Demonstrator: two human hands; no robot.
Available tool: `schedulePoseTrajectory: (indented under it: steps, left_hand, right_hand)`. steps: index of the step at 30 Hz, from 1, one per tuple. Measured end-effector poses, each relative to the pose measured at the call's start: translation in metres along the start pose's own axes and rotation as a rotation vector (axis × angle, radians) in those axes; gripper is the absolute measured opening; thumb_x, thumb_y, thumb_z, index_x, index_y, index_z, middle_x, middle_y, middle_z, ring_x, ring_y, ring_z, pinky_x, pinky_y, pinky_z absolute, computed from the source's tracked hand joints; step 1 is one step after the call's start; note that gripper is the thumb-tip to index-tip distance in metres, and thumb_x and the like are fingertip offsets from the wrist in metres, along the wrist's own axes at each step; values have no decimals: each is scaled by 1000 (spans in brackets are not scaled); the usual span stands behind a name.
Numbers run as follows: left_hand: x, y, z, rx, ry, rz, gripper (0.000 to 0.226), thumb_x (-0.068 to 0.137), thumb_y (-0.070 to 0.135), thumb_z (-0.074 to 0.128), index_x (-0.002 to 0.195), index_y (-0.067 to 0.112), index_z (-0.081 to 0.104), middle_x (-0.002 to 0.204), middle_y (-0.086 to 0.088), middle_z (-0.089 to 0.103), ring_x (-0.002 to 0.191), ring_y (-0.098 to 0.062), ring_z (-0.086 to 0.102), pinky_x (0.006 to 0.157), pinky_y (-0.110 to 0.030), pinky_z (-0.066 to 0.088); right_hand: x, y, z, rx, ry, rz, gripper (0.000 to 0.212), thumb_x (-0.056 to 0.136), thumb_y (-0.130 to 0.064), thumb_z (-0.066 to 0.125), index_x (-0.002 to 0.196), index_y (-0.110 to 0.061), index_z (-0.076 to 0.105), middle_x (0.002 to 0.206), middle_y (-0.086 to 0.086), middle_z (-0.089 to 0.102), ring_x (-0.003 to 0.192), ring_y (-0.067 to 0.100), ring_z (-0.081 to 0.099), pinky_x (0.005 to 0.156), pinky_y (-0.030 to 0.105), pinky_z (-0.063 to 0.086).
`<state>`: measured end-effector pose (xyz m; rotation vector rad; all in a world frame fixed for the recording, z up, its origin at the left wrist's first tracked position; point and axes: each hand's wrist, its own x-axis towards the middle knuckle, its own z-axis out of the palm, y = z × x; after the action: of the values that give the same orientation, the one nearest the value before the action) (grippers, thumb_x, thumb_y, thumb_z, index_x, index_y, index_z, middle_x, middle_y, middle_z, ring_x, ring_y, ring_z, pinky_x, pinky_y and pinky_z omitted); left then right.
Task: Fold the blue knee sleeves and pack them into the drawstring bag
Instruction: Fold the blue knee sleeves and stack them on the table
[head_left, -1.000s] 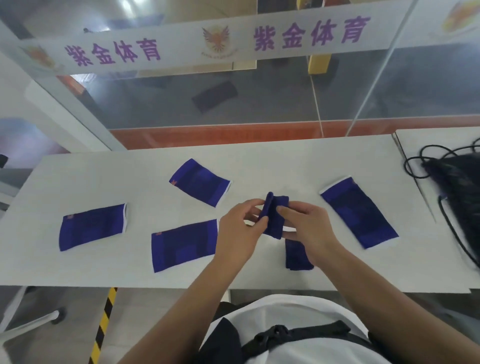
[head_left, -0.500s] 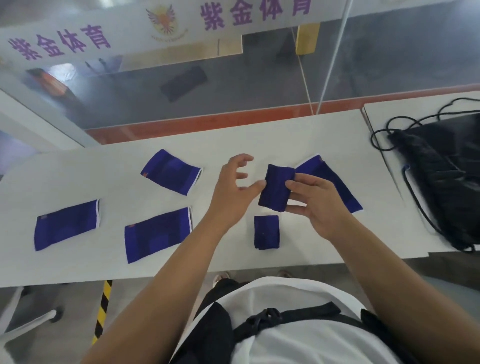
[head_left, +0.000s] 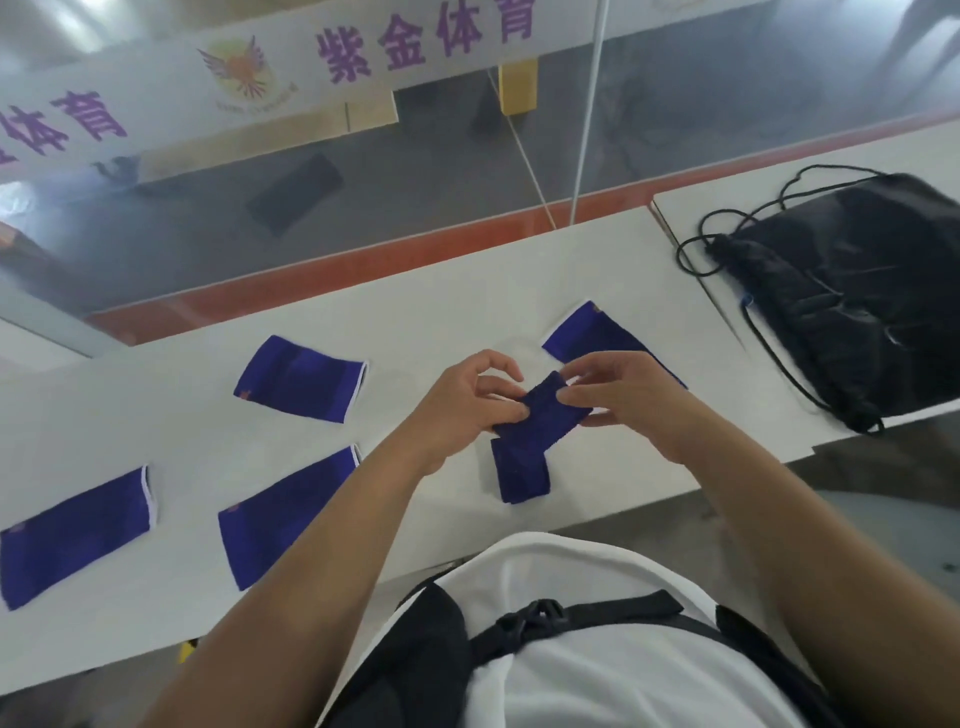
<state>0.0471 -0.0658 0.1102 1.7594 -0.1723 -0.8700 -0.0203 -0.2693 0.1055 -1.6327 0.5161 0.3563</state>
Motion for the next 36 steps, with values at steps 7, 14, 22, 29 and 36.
schedulePoseTrajectory:
  steps: [7, 14, 22, 29, 36]
  left_hand:
    - [3, -22, -9, -127, -82, -65, 43, 89, 26, 74, 126, 29, 52, 119, -3, 68, 103, -19, 70, 81, -29, 60]
    - [-6, -74, -8, -386, -51, -150, 31, 86, 1, 71, 111, 14, 58, 109, -17, 73, 91, -24, 72, 78, -32, 58]
    - [-15, -110, -4, -334, -79, -284, 29, 86, -4, 68, 108, 13, 63, 102, -11, 72, 85, -19, 70, 69, -29, 57]
    - [-1, -120, 3, -110, 110, -7, 21, 93, 4, 63, 101, 22, 54, 108, -5, 63, 96, -24, 66, 76, -32, 60]
    - [18, -132, 7, 4, 97, 54, 27, 87, 1, 67, 105, 20, 61, 117, -8, 58, 92, -8, 62, 67, -9, 50]
  right_hand:
    - [-6, 16, 24, 26, 62, 121, 13, 89, -9, 70, 101, -6, 71, 93, 10, 76, 85, 20, 71, 93, 42, 56]
    - [-32, 57, 68, 165, 102, 291, 18, 88, -12, 71, 105, -7, 69, 95, 13, 77, 86, 22, 70, 86, 40, 54]
    - [-29, 77, 93, 84, 222, 378, 12, 85, 5, 69, 86, -6, 63, 88, 21, 68, 73, 32, 66, 79, 51, 58]
    - [-5, 67, 105, -330, 357, 240, 20, 85, -11, 66, 79, -25, 54, 88, 1, 68, 81, 25, 66, 68, 37, 56]
    - [13, 67, 102, -483, 328, 217, 15, 86, -7, 59, 86, -22, 59, 96, 3, 69, 83, 24, 63, 57, 24, 46]
